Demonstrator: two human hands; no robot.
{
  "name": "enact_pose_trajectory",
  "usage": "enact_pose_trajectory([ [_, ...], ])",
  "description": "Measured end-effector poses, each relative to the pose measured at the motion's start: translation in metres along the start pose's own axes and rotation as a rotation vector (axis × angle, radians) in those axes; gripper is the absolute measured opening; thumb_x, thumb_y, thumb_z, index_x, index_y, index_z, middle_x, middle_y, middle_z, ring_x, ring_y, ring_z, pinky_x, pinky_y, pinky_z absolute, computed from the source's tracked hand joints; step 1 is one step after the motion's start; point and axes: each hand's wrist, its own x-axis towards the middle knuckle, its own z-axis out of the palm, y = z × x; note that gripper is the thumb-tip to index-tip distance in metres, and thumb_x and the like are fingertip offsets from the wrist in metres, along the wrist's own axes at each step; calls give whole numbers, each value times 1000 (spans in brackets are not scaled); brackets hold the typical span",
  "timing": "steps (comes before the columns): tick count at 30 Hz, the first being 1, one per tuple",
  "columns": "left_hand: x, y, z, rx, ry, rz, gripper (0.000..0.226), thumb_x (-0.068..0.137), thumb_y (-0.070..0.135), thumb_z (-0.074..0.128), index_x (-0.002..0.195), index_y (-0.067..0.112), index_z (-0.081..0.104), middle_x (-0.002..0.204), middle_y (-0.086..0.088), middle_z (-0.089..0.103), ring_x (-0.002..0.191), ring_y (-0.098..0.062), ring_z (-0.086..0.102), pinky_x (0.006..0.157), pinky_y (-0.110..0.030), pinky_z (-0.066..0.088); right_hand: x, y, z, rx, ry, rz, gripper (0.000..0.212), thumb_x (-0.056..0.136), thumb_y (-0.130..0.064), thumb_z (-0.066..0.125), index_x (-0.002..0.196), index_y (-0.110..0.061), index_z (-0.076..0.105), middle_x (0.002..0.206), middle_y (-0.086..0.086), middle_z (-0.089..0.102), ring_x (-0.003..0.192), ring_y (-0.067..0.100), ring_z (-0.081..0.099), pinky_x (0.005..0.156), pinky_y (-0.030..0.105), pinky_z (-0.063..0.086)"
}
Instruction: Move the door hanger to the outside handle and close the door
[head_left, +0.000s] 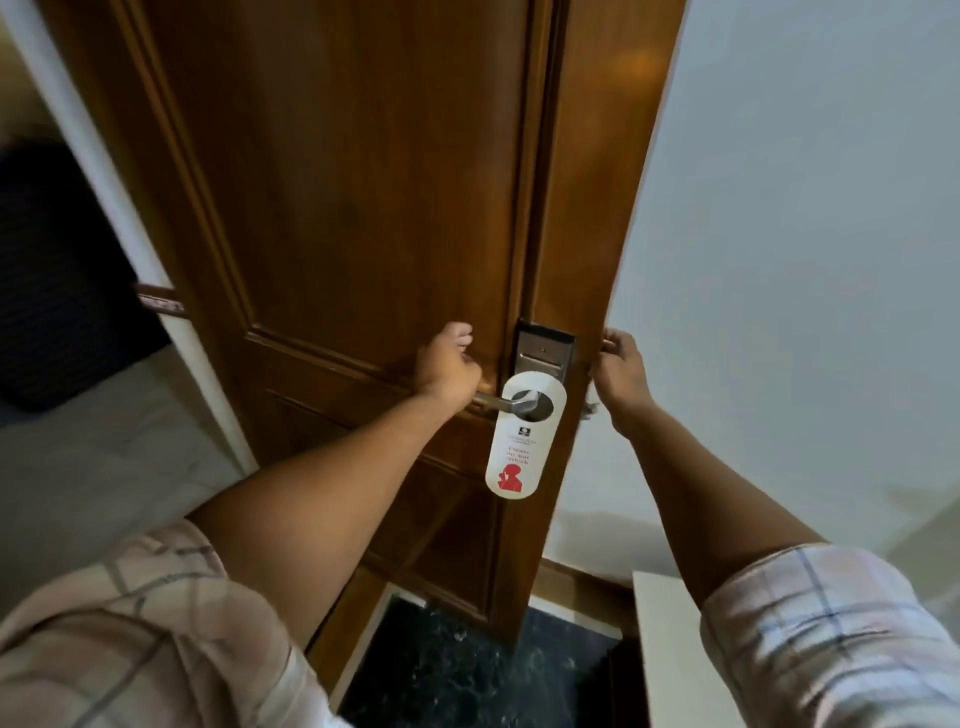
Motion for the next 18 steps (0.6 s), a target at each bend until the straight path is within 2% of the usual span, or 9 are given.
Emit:
enact_pose_trajectory([
  [3,-29,42,1,33,20,119,52,90,-5,53,137,15,52,139,-6,59,128,-20,54,104,-29,45,-11,1,-3,-29,-49,-10,28,100,-20,42,128,-21,44,120,6,58,99,26,60,67,29,51],
  [7,-72,72,12,7,79,206,50,91,18,64,139,18,49,144,-4,51,133,-19,49,100,-25,42,-51,-1,-3,-31,-86,-40,24,96,-25,42,118,-22,49,106,3,61,91,22,61,66,31,50],
  [10,-107,80,12,36,171,241,74,79,48,72,140,18,42,146,-4,42,130,-18,47,99,-27,44,-90,-4,-4,24,-142,-84,20,96,-29,38,99,-18,55,93,4,62,87,22,60,74,39,52],
  [12,-126,80,1,160,344,270,92,65,65,72,136,17,40,137,-4,45,121,-16,48,94,-29,49,-111,-8,-3,41,-231,-88,29,95,-33,36,84,-14,56,83,7,61,79,21,58,66,38,49],
  [14,-142,73,-26,295,499,302,98,58,69,71,132,15,36,130,-5,45,116,-19,49,92,-33,52,-133,-13,7,64,-352,-123,32,90,-31,35,71,-15,56,72,5,63,70,18,60,56,31,46],
  [18,-175,48,-85,478,641,350,105,56,62,68,137,10,26,132,-12,38,117,-26,47,94,-32,50,-180,-12,52,8,-470,-324,32,94,-17,39,69,-16,57,69,3,61,64,9,59,58,19,46],
])
